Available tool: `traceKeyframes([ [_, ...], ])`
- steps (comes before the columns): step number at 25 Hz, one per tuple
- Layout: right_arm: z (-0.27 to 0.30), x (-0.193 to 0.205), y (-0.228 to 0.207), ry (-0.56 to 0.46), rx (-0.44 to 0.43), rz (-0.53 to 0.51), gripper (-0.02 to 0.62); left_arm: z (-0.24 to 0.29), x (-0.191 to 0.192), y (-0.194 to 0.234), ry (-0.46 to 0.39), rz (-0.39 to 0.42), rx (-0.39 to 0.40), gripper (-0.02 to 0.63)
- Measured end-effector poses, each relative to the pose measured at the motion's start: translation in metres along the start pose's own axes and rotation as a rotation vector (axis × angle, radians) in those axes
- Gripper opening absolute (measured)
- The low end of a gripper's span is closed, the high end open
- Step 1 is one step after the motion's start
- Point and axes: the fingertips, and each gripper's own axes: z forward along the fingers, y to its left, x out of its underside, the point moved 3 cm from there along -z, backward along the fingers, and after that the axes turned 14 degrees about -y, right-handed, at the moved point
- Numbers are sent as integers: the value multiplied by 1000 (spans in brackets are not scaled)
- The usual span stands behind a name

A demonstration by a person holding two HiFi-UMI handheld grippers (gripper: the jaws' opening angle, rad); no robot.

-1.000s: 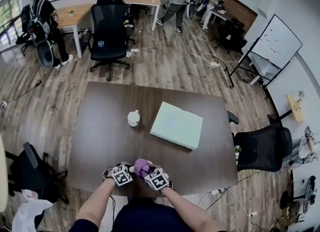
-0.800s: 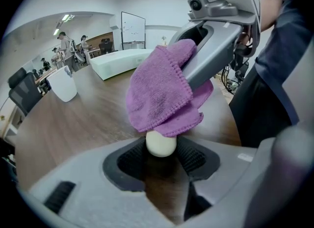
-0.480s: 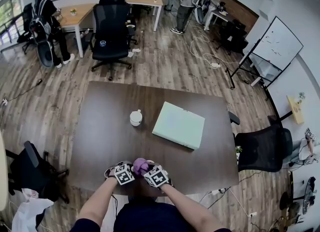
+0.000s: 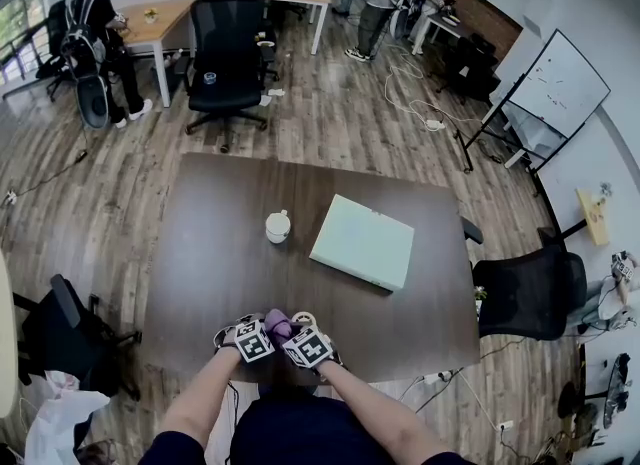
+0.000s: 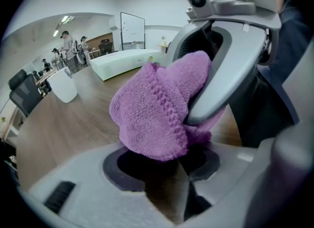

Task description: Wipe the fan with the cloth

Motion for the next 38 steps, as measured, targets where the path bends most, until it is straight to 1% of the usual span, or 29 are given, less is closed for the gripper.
traceKeyframes([
  [12,-7,16,2,10,6,47,127,-1,-1,0,2,4,9,193],
  [20,-14,27,1,30,23,60,129,-2,-2,-1,8,1,5,193],
  [26,-26,35,-2,13,50,91,132,-1,1,-1,13,6,5,193],
  [28,-31,35,-5,-1,61,121,132,-2,1,0,17,7,7,193],
  [33,-45,38,-12,-46,79,246,132,-1,0,0,16,14,-4,193],
  [38,-57,40,-23,-79,126,329,133,-2,-1,-3,18,11,5,193],
])
